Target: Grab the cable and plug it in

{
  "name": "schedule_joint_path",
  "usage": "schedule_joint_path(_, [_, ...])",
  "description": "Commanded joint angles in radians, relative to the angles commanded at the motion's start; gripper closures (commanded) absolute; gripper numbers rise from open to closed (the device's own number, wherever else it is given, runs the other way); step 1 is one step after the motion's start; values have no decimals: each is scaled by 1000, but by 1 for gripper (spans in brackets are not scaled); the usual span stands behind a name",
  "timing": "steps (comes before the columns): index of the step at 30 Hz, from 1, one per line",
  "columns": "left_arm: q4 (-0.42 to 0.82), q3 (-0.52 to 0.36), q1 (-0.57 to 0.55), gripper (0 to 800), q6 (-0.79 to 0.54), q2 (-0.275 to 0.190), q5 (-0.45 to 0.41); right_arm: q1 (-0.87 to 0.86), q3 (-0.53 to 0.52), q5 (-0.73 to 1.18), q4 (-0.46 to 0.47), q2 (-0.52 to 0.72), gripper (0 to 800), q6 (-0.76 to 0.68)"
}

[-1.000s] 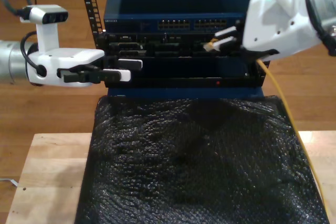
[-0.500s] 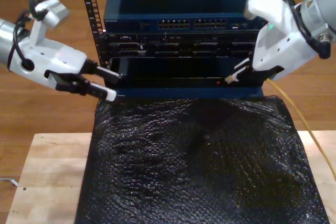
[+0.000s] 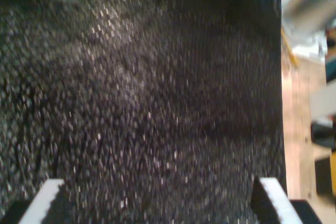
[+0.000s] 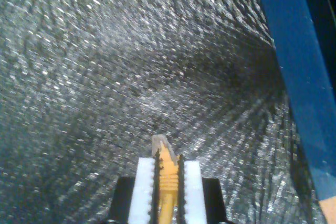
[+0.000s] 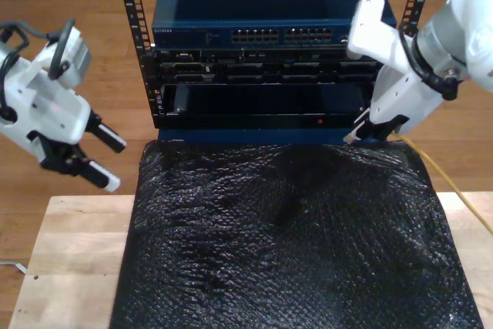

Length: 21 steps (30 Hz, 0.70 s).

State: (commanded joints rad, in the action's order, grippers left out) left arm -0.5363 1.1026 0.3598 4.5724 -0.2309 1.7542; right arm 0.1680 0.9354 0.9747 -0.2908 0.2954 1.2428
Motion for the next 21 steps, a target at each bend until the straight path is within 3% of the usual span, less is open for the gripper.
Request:
schedule_joint_path(9, [126, -29, 5, 2, -112, -63, 40, 84, -41, -101, 227, -21, 800, -149])
schedule_joint_path(21, [235, -138, 178, 2, -371, -121, 78, 115, -64, -176, 313, -55, 800, -199])
